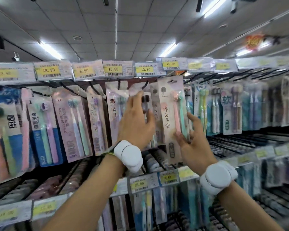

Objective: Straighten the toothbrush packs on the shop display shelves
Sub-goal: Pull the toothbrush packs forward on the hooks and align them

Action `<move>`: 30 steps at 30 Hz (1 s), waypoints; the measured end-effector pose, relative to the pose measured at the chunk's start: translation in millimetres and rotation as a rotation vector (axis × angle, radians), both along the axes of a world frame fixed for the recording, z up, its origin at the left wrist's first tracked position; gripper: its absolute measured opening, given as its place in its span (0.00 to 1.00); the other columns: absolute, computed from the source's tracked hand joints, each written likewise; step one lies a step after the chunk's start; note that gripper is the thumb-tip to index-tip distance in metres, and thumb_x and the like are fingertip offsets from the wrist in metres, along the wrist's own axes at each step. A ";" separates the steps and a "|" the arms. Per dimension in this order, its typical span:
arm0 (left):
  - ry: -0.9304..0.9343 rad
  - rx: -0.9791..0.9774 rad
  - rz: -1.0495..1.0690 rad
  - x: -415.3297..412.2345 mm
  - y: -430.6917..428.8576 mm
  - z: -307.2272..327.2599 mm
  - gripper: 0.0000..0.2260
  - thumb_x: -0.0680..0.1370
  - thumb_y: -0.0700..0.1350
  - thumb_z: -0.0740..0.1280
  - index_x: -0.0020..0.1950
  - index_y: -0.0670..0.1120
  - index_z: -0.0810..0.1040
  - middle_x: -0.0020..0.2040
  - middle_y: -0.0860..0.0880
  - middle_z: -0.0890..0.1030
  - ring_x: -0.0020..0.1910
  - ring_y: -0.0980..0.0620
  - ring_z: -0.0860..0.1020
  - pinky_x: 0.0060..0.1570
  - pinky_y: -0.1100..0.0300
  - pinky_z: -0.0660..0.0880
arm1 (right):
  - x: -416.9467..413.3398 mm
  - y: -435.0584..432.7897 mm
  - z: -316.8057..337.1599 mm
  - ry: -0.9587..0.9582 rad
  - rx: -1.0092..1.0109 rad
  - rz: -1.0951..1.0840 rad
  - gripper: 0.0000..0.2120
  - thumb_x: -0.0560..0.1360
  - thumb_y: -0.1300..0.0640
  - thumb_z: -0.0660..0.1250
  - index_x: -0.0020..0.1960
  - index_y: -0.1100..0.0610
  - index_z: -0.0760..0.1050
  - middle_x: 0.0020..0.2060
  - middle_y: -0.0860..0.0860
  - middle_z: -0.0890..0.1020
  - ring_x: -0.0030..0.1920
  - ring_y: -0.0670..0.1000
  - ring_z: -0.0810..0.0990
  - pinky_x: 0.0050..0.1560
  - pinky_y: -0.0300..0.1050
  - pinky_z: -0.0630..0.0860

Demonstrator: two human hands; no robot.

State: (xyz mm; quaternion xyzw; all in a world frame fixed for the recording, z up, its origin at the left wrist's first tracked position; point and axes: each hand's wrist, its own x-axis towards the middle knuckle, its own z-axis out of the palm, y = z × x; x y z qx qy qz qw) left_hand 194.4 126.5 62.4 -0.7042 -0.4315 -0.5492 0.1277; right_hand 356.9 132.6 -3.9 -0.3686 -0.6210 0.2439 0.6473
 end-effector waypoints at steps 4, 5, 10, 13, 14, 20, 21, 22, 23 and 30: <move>-0.009 0.007 0.015 7.8 4.7 18.7 0.26 0.82 0.44 0.62 0.79 0.52 0.59 0.77 0.54 0.64 0.58 0.57 0.71 0.52 0.61 0.65 | 11.0 1.9 11.6 -0.030 -0.025 -0.047 0.29 0.81 0.59 0.63 0.75 0.39 0.55 0.49 0.54 0.82 0.39 0.49 0.80 0.47 0.55 0.82; -0.004 0.005 0.013 9.3 6.5 21.8 0.26 0.82 0.44 0.62 0.79 0.52 0.59 0.76 0.54 0.64 0.60 0.54 0.73 0.52 0.60 0.65 | 12.8 4.5 14.0 -0.035 -0.027 -0.053 0.29 0.81 0.58 0.63 0.75 0.39 0.55 0.49 0.54 0.82 0.39 0.50 0.80 0.47 0.56 0.83; -0.021 0.018 0.061 16.5 11.8 26.6 0.25 0.80 0.41 0.61 0.78 0.50 0.62 0.73 0.52 0.69 0.61 0.49 0.76 0.52 0.58 0.67 | 17.6 14.7 19.2 -0.040 -0.036 0.026 0.27 0.81 0.58 0.63 0.72 0.38 0.58 0.49 0.54 0.84 0.44 0.52 0.83 0.45 0.53 0.82; -0.065 0.043 0.076 20.9 16.1 27.8 0.23 0.78 0.39 0.63 0.73 0.49 0.66 0.66 0.51 0.73 0.53 0.50 0.77 0.47 0.58 0.68 | 22.6 20.1 20.0 -0.070 -0.014 0.039 0.27 0.81 0.58 0.64 0.75 0.42 0.58 0.36 0.44 0.76 0.34 0.44 0.76 0.37 0.43 0.75; -0.081 0.056 0.109 27.8 16.9 28.7 0.22 0.78 0.39 0.63 0.72 0.49 0.66 0.65 0.51 0.74 0.52 0.50 0.76 0.46 0.57 0.69 | 28.9 23.5 22.5 -0.077 -0.020 0.057 0.27 0.81 0.57 0.64 0.74 0.43 0.58 0.36 0.43 0.76 0.34 0.44 0.76 0.37 0.44 0.75; -0.115 0.124 0.195 32.3 23.4 26.4 0.19 0.77 0.39 0.63 0.67 0.49 0.67 0.60 0.51 0.74 0.46 0.46 0.78 0.41 0.50 0.78 | 25.8 35.0 23.8 -0.069 -0.060 0.117 0.28 0.79 0.57 0.66 0.73 0.40 0.58 0.53 0.48 0.82 0.48 0.51 0.83 0.55 0.57 0.80; -0.118 0.135 0.205 33.9 24.5 25.9 0.18 0.77 0.40 0.63 0.66 0.49 0.67 0.60 0.50 0.74 0.45 0.46 0.78 0.41 0.48 0.79 | 25.0 38.3 22.4 -0.069 -0.068 0.129 0.28 0.79 0.56 0.66 0.72 0.40 0.58 0.56 0.50 0.83 0.52 0.53 0.84 0.58 0.59 0.80; -0.122 0.144 0.221 35.2 26.1 25.1 0.18 0.77 0.40 0.63 0.66 0.49 0.67 0.60 0.50 0.75 0.45 0.46 0.78 0.41 0.47 0.79 | 24.2 40.4 21.2 -0.085 -0.068 0.128 0.28 0.78 0.53 0.66 0.72 0.39 0.58 0.59 0.51 0.82 0.55 0.55 0.83 0.58 0.61 0.79; -0.127 0.150 0.232 35.4 27.8 24.6 0.18 0.78 0.40 0.63 0.67 0.49 0.67 0.60 0.50 0.75 0.44 0.46 0.79 0.40 0.47 0.80 | 21.8 43.1 20.4 -0.102 -0.071 0.117 0.28 0.77 0.50 0.65 0.72 0.38 0.57 0.62 0.52 0.81 0.55 0.57 0.83 0.57 0.62 0.80; -0.091 0.201 0.223 41.7 40.0 13.9 0.23 0.79 0.43 0.66 0.73 0.47 0.64 0.67 0.48 0.71 0.44 0.46 0.81 0.45 0.45 0.80 | 13.9 54.9 17.4 -0.152 -0.061 0.089 0.30 0.80 0.55 0.63 0.74 0.39 0.52 0.50 0.44 0.81 0.47 0.51 0.83 0.53 0.56 0.81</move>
